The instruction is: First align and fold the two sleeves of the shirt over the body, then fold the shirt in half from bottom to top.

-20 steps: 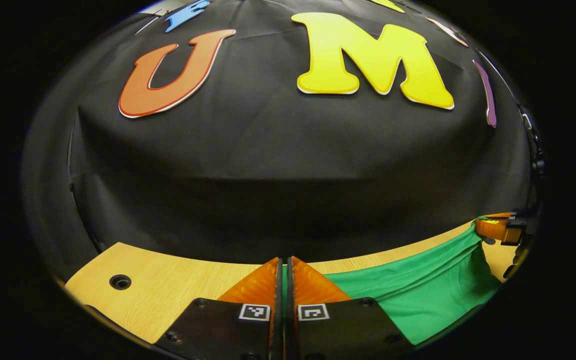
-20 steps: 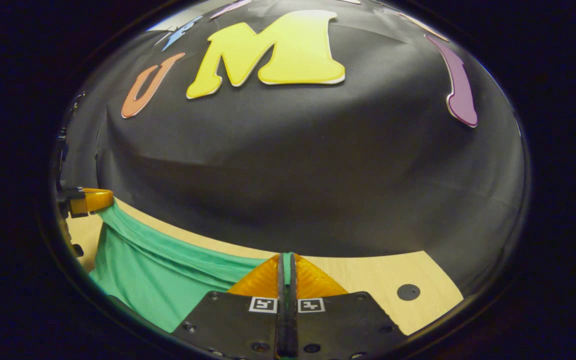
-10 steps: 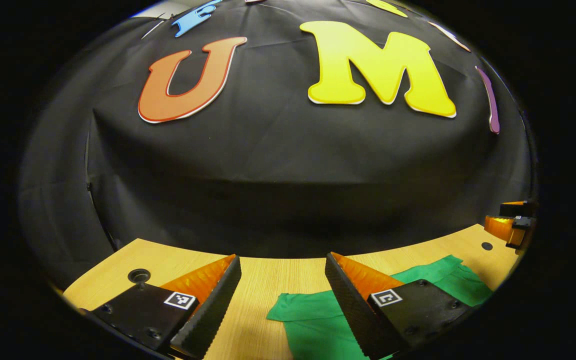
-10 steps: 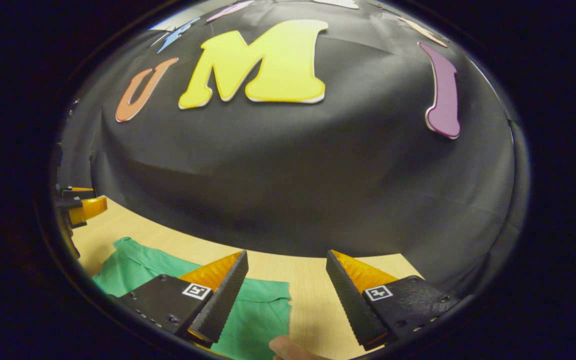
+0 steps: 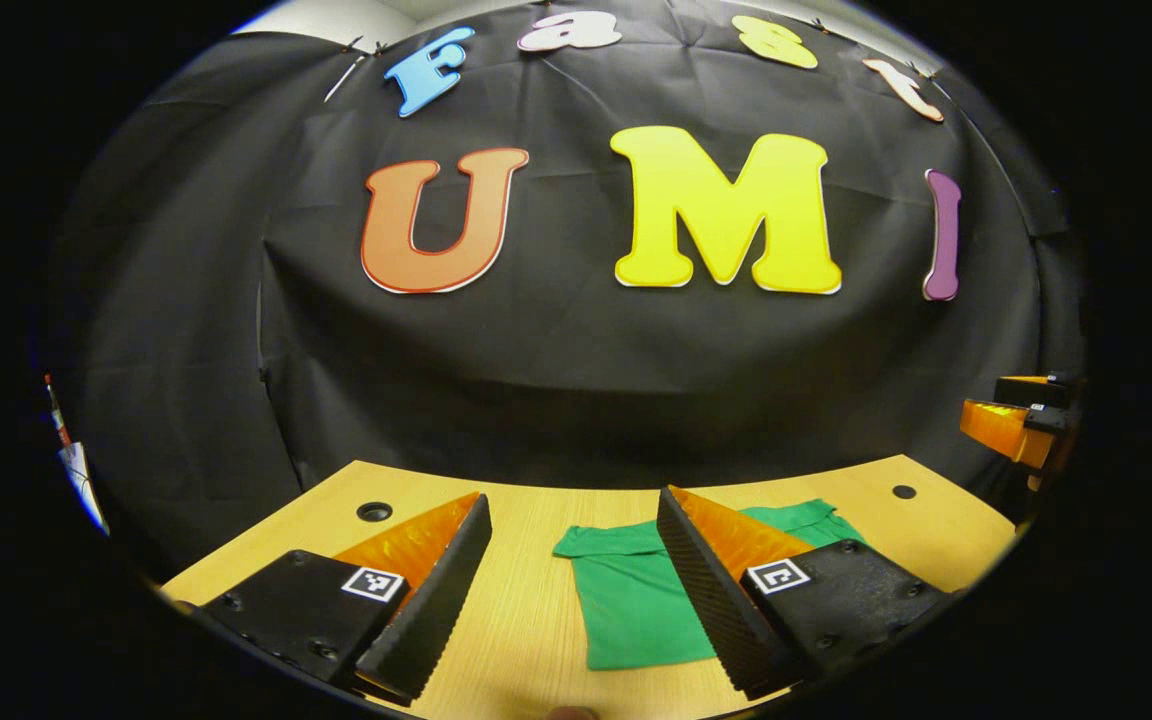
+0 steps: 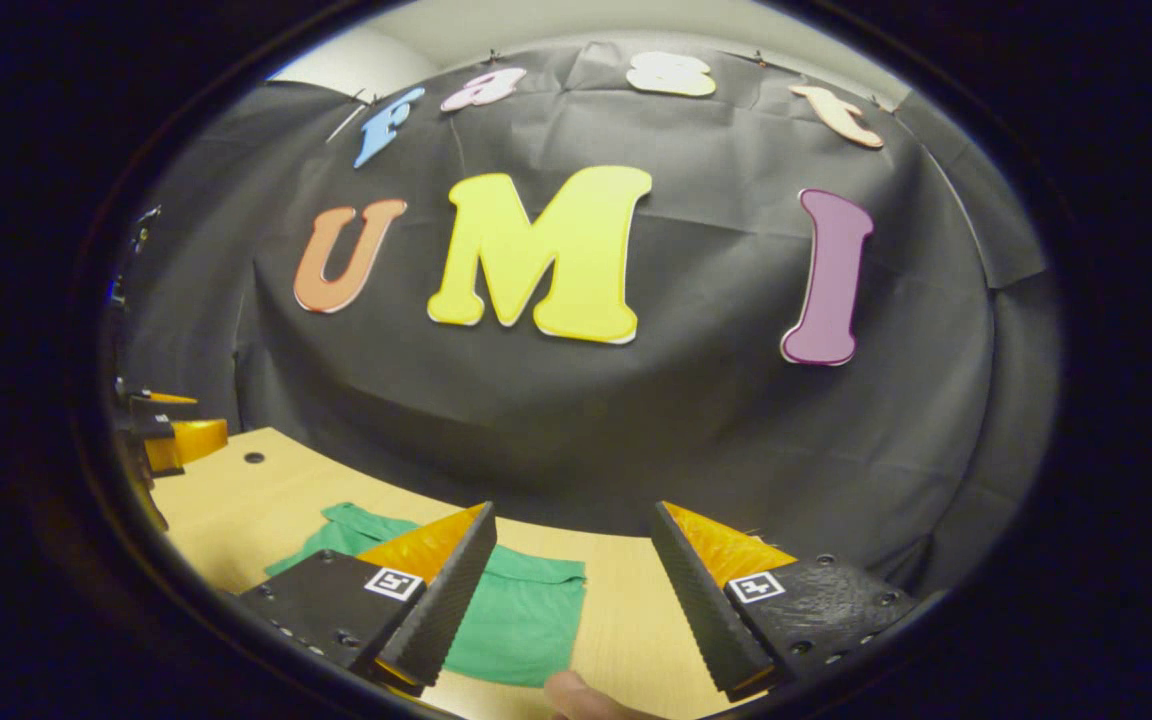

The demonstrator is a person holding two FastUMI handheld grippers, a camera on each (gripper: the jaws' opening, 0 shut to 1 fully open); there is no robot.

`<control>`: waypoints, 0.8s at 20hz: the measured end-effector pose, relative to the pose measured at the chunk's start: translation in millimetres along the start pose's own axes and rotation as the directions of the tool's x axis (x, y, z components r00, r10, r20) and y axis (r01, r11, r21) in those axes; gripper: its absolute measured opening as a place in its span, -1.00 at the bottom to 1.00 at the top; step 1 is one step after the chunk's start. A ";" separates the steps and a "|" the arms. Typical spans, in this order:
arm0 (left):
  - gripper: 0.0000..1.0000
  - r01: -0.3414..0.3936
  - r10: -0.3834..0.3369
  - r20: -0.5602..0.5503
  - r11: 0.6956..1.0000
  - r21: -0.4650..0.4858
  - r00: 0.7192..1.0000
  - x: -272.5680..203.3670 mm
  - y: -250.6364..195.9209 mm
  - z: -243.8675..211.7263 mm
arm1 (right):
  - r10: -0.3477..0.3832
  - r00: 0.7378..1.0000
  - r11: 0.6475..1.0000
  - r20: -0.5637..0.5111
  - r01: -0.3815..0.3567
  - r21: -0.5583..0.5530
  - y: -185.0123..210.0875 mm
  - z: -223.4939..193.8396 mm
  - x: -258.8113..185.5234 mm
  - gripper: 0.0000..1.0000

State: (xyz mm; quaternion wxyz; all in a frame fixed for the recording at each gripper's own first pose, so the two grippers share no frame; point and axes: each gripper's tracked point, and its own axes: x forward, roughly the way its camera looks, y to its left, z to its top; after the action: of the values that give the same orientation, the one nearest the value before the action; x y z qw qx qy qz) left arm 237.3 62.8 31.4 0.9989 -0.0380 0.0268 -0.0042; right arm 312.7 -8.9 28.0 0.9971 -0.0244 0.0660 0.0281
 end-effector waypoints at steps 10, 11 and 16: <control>1.00 -0.011 0.006 0.069 0.997 0.076 0.998 -201.0 -46.0 8.8 | 0.020 0.996 0.999 0.081 -0.023 0.042 4.8 15.9 -209.8 0.89; 1.00 -0.011 0.005 0.086 0.997 0.072 0.996 -219.1 -48.1 13.3 | 0.017 0.997 0.999 0.079 -0.020 0.039 4.9 12.6 -232.7 0.92; 1.00 0.043 -0.047 0.083 0.998 0.040 0.995 -289.1 -58.5 1.2 | 0.005 0.993 1.000 0.121 -0.006 0.008 8.8 -7.1 -326.3 0.92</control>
State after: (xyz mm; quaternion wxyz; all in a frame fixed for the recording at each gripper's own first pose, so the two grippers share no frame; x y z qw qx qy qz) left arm -51.7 7.7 52.5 0.9994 -0.0195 -0.0163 -0.0256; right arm -11.7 -17.8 63.9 0.9993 -0.0185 0.0054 0.0318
